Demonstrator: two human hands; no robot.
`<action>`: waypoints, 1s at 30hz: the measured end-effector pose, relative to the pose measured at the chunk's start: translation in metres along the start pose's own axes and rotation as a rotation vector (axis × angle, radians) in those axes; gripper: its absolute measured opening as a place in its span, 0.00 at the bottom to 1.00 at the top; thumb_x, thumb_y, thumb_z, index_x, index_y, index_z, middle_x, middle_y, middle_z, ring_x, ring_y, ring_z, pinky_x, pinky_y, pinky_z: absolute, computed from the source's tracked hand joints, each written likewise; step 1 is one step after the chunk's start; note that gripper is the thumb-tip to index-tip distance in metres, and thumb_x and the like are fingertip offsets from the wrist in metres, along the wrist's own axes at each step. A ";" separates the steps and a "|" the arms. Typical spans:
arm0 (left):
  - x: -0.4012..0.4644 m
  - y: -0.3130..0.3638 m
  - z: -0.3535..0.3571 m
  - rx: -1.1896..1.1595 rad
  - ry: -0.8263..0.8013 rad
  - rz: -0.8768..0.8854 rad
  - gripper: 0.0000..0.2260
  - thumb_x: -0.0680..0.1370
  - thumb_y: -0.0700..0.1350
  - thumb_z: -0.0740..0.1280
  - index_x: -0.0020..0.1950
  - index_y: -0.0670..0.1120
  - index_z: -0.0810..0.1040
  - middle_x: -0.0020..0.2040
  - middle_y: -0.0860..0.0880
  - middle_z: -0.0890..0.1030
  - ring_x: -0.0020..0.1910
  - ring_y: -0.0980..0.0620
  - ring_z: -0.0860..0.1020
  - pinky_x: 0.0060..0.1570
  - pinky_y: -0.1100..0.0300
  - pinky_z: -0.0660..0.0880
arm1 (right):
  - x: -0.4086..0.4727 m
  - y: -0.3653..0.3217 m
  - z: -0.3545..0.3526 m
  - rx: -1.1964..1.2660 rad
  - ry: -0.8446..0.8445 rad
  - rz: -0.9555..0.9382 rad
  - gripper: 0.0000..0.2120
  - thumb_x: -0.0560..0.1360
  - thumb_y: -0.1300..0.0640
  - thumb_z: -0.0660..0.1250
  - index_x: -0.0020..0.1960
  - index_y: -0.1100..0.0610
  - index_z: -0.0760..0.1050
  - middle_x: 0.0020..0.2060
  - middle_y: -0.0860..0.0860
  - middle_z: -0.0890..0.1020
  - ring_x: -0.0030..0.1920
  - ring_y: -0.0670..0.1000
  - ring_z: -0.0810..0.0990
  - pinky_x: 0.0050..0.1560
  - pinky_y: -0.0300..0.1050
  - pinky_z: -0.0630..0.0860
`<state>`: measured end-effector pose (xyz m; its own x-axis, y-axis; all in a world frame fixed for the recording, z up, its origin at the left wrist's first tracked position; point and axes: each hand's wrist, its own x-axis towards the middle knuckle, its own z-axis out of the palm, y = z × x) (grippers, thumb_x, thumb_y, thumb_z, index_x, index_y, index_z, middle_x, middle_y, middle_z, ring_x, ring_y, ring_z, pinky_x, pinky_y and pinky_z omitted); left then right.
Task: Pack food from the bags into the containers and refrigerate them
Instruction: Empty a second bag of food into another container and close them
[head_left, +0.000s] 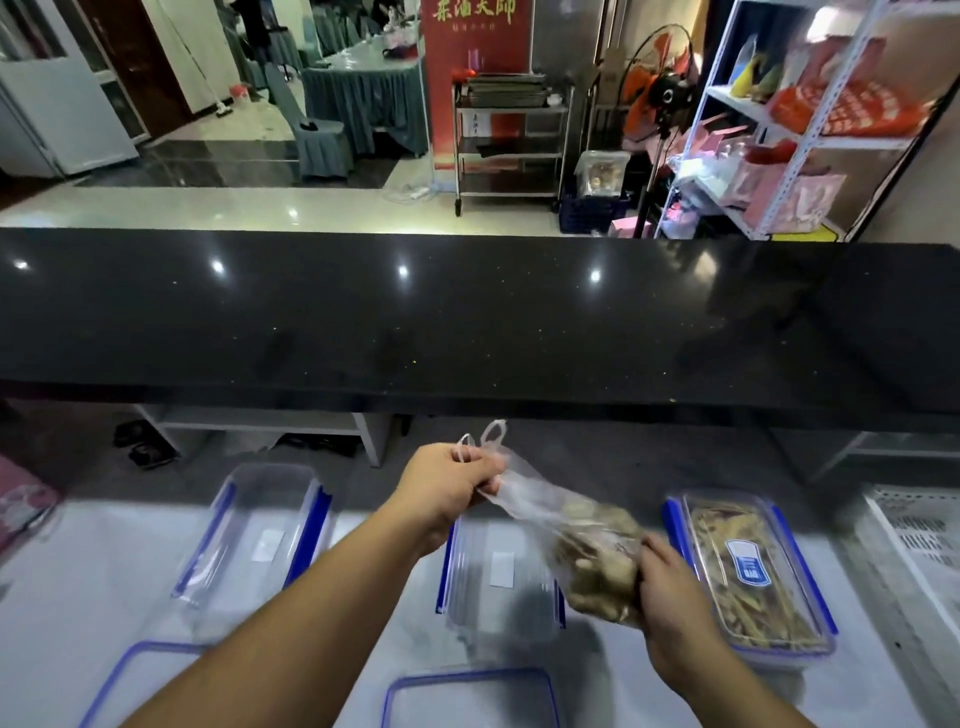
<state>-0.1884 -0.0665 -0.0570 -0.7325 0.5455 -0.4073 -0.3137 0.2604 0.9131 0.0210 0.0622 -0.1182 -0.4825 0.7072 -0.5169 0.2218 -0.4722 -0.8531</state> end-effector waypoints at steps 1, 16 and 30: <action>0.004 -0.007 -0.005 0.031 0.028 -0.008 0.07 0.79 0.35 0.73 0.40 0.38 0.86 0.32 0.44 0.82 0.32 0.51 0.79 0.36 0.61 0.78 | 0.002 -0.002 0.001 -0.046 0.031 -0.055 0.13 0.83 0.63 0.60 0.49 0.55 0.82 0.50 0.61 0.86 0.47 0.61 0.85 0.50 0.66 0.83; 0.010 -0.083 -0.007 0.876 -0.023 0.173 0.10 0.79 0.51 0.68 0.58 0.53 0.83 0.54 0.54 0.85 0.52 0.50 0.82 0.55 0.53 0.80 | -0.009 -0.042 0.049 -0.617 -0.003 -0.547 0.11 0.86 0.51 0.58 0.46 0.48 0.71 0.32 0.46 0.76 0.32 0.44 0.72 0.34 0.40 0.72; 0.010 -0.092 -0.034 0.856 0.012 0.138 0.26 0.78 0.48 0.73 0.75 0.54 0.71 0.68 0.50 0.75 0.61 0.49 0.79 0.60 0.55 0.78 | -0.017 -0.100 0.078 -1.063 -0.105 -0.922 0.06 0.85 0.52 0.57 0.53 0.45 0.72 0.44 0.44 0.77 0.41 0.46 0.77 0.40 0.47 0.76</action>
<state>-0.1875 -0.1124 -0.1441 -0.7387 0.6089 -0.2891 0.3374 0.7053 0.6235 -0.0592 0.0560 -0.0186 -0.8527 0.4758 0.2157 0.2979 0.7821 -0.5473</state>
